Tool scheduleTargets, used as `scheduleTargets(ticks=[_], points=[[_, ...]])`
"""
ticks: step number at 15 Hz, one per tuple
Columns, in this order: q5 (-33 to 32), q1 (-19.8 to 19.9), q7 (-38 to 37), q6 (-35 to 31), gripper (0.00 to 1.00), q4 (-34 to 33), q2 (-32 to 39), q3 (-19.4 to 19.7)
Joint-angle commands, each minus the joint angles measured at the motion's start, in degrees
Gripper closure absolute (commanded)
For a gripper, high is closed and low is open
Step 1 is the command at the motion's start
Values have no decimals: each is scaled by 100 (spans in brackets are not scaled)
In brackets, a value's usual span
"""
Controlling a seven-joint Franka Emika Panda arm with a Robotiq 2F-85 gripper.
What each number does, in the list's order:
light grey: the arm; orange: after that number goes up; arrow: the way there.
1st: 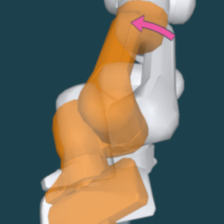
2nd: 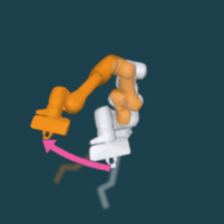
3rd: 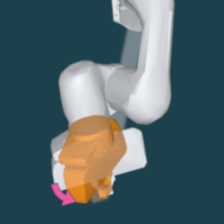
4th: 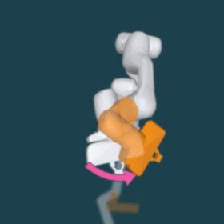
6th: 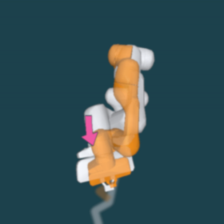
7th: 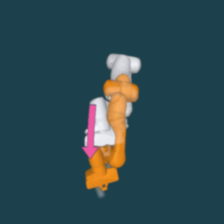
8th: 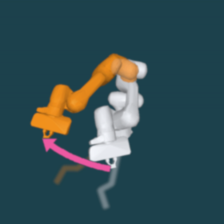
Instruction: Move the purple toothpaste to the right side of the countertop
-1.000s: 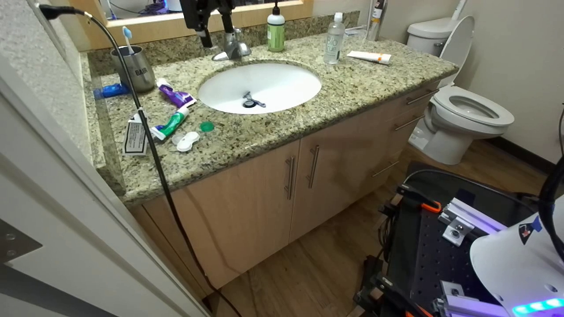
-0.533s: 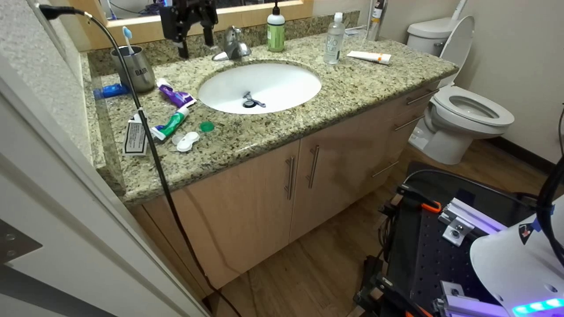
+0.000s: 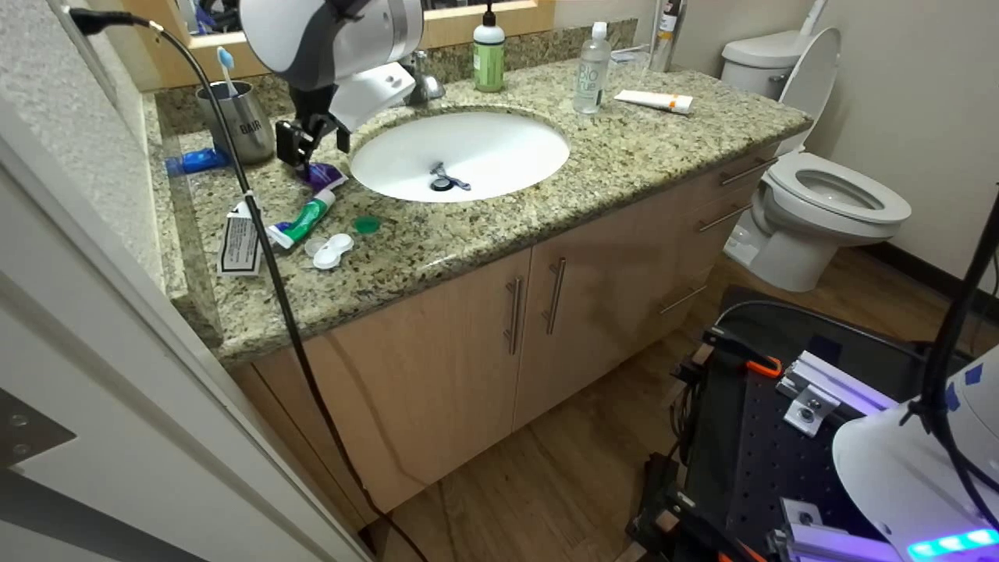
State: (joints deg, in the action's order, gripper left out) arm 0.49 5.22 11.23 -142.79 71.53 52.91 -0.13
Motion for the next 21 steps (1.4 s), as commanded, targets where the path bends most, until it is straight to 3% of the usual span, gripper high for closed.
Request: scheduleTargets(ticks=[1, 4, 5, 6, 14, 17, 19, 21], points=[[-42, 24, -64, -66, 0, -13, 70, -36], [-73, 6, -98, 7, 0, -86, 140, -5], [-104, -5, -103, 40, 25, -120, 173, 24], [-129, -18, -122, 32, 26, -144, 201, 52], [-171, -83, -203, 62, 81, -293, 259, 115], [-406, -272, -680, 649, 96, -314, 97, 473], [-655, -302, -930, 1312, 100, -248, -205, 729], [-877, -276, -1142, 1772, 97, -146, -524, 955]])
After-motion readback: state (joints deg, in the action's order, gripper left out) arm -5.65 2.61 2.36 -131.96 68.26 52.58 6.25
